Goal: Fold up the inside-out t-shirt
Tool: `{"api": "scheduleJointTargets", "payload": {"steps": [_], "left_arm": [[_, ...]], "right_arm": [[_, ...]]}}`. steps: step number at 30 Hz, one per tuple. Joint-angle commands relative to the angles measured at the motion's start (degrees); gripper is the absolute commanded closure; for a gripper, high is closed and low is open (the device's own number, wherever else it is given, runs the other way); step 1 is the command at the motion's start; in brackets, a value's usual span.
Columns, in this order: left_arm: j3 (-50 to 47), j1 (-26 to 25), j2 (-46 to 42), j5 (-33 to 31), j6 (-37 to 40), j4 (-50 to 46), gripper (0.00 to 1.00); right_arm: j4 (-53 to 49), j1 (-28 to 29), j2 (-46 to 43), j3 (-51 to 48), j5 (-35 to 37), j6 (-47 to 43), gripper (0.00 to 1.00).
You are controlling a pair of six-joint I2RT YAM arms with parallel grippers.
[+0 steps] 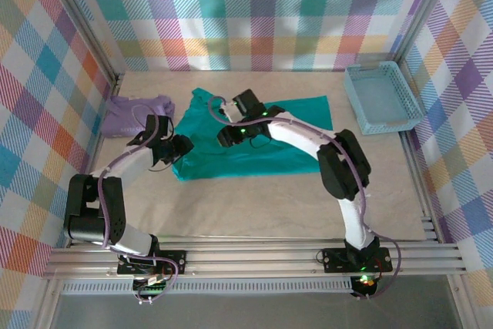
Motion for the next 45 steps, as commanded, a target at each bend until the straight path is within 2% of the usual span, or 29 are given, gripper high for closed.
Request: {"api": "scheduleJointTargets", "payload": {"steps": [1,7,14,17,22,26,29,34,39,42,45], "left_arm": [[3.6,0.6,4.2,-0.7,-0.3,0.0,0.64],[9.6,0.6,11.0,-0.1,-0.6,0.7,0.66],[13.7,0.5,16.4,0.9,-0.6,1.1,0.72],[15.1,0.5,18.0,0.6,-0.1,0.7,0.76],[17.1,0.5,19.7,0.4,0.4,0.3,0.88],[18.3,0.5,20.6,0.1,0.8,-0.2,0.93],[19.0,0.6,21.0,0.3,0.8,-0.4,0.95],[20.1,0.5,21.1,0.4,1.2,-1.2,0.97],[20.0,0.5,21.1,0.6,1.4,-1.4,0.97],[20.0,0.5,21.1,0.6,1.5,-1.4,0.97],[20.0,0.6,21.1,0.6,1.5,-1.5,0.97]], "right_arm": [[-0.4,0.4,6.7,7.3,2.7,4.8,0.52],[-6.2,0.6,15.6,17.3,3.9,6.2,0.55],[-7.6,0.7,17.0,18.3,6.3,5.2,0.61],[-7.8,0.6,17.4,18.6,6.4,5.0,0.70],[-7.2,0.6,17.4,18.6,6.2,4.6,0.87],[-6.8,0.3,16.9,18.5,5.8,4.6,0.97],[-5.4,-0.2,15.9,17.2,5.7,5.2,1.00],[-1.1,-1.1,12.5,12.6,5.6,6.9,1.00],[2.1,-1.7,10.7,9.7,2.5,7.3,0.99],[0.7,-1.5,11.8,10.6,1.4,7.0,0.80],[0.5,-1.3,12.7,10.9,0.4,6.9,0.69]]}}
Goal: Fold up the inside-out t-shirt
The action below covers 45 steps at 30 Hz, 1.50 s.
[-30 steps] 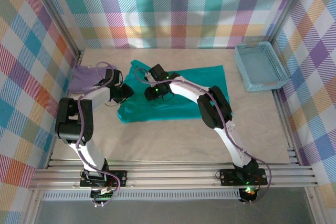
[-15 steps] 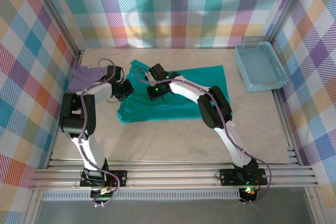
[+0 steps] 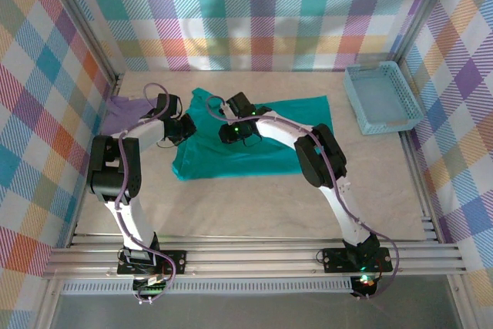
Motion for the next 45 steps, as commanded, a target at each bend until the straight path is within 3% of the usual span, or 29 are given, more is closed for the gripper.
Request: {"api": "scheduleJointTargets", "payload": {"steps": [1,21,31,37,45], "left_arm": [[1.0,0.5,0.5,0.5,1.2,-1.4,0.97],[1.1,0.6,0.5,0.3,1.6,-1.6,0.97],[1.5,0.6,0.7,0.4,1.5,-1.8,0.97],[2.2,0.6,1.1,0.5,1.5,-1.9,0.97],[2.7,0.6,1.6,0.1,1.9,-4.0,0.97]], "right_arm": [[0.4,0.6,-0.9,1.0,-2.9,0.1,0.67],[-5.5,1.8,5.4,8.7,-3.2,-1.2,0.65],[-4.7,1.8,4.2,8.1,-0.9,-0.3,0.91],[-1.8,1.5,0.6,4.7,-0.1,-0.2,0.98],[0.0,0.8,-2.3,1.9,-0.4,0.0,0.99]]}}
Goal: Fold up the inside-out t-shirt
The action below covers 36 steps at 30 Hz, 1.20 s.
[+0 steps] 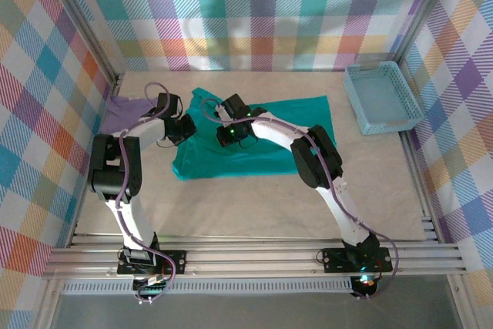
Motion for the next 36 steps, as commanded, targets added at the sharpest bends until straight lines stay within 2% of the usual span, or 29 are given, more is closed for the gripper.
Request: {"api": "scheduleJointTargets", "payload": {"steps": [1,10,19,26,33,36], "left_arm": [[1.6,0.6,0.7,0.1,1.1,-2.2,0.97],[2.7,0.6,1.8,0.3,1.0,-2.6,0.96],[5.3,0.6,4.9,0.5,0.5,-3.1,0.94],[6.9,0.6,6.1,-0.4,0.0,-3.5,0.78],[6.4,0.6,2.3,-1.2,-0.1,-4.1,0.64],[5.0,0.6,-1.0,-1.3,-0.5,-3.9,0.57]], "right_arm": [[1.8,-0.5,-4.0,-1.2,0.0,0.1,0.99],[2.4,-1.6,-4.4,-2.7,0.4,0.5,0.99],[0.6,-2.8,-2.7,-2.0,2.4,3.1,0.94],[-3.0,-3.2,-2.0,0.2,6.3,5.8,0.84],[-3.7,-3.4,-5.2,-1.2,9.1,5.2,0.71],[0.2,-3.0,-9.3,-5.8,6.4,2.7,0.68]]}}
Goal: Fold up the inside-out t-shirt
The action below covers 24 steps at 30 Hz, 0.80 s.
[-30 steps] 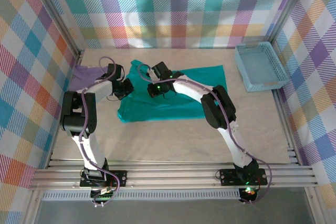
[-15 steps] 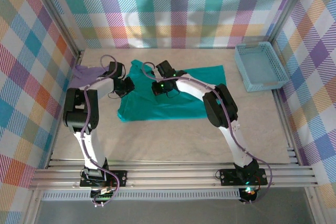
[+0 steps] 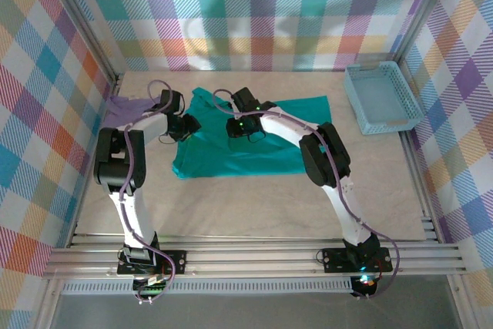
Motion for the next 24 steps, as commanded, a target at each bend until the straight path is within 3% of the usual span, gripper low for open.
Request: {"api": "scheduleJointTargets", "payload": {"steps": [1,7,13,16,24], "left_arm": [[-1.3,0.5,-6.7,-0.8,-0.5,-0.6,0.56],[-10.2,0.5,-14.1,1.2,-2.3,2.0,0.52],[-20.8,0.4,-20.2,3.5,-4.1,7.0,0.62],[-25.5,0.2,-22.0,4.0,-4.6,9.1,0.71],[-32.0,-0.1,-20.3,3.3,-3.4,11.2,0.81]], "right_arm": [[4.5,0.2,-7.2,-5.4,-3.6,-2.8,0.67],[10.7,2.0,-8.8,-10.7,-17.3,-0.4,0.66],[13.8,2.7,-2.8,-6.4,-25.2,4.2,0.71],[12.9,2.9,0.5,-3.0,-26.3,6.0,0.71],[5.6,-0.2,6.1,2.0,-18.8,14.7,0.79]]}}
